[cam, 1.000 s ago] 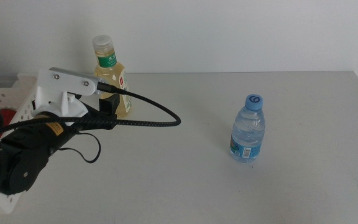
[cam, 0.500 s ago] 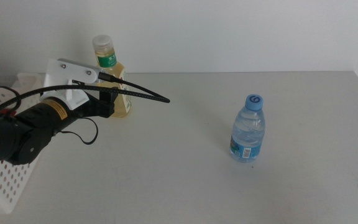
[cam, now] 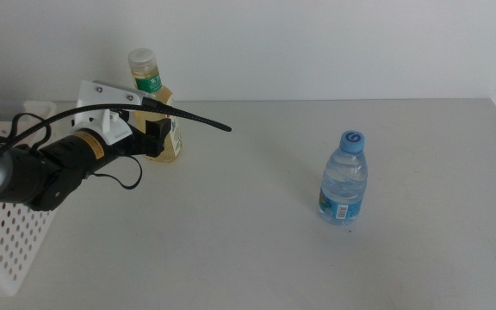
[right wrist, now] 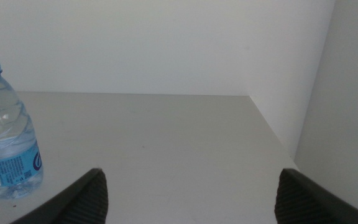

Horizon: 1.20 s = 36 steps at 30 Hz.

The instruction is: Use arms to grab the bottles and put them into the dustbin to the left of the table.

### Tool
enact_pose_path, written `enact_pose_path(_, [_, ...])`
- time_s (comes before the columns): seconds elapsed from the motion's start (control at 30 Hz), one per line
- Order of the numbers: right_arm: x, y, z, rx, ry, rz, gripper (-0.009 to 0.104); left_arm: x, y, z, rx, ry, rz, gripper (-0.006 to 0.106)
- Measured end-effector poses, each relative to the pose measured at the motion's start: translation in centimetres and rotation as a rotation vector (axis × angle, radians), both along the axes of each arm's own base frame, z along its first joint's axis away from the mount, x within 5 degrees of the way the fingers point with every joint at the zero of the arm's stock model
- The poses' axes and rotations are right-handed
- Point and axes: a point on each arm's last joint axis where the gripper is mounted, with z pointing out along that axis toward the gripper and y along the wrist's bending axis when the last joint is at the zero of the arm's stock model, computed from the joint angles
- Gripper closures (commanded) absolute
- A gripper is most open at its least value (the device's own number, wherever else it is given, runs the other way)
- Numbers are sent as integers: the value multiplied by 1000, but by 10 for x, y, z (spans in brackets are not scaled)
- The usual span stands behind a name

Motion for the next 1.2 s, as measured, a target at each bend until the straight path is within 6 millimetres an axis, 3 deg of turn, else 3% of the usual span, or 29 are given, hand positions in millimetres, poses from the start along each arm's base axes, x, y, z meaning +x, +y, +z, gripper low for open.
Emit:
enact_pose_path(0.63, [0, 0, 0, 0, 0, 0, 1, 54, -8, -34, -64, -29, -28, 10])
enact_pose_path(0.73, [0, 0, 0, 0, 0, 0, 1, 59, -9, -37, -91, -40, -30, 24])
enact_pose_path(0.93, [0, 0, 0, 0, 0, 0, 1, 61, -9, -37, -145, -21, -19, 74])
enact_pose_path(1.0, [0, 0, 0, 0, 0, 0, 1, 60, -9, -34, -152, -8, -20, 86])
enact_pose_path(1.1, [0, 0, 0, 0, 0, 0, 1, 56, -8, -26, -114, 37, -20, 94])
enact_pose_path(1.2, [0, 0, 0, 0, 0, 0, 1, 46, -4, -11, -51, 108, 9, 94])
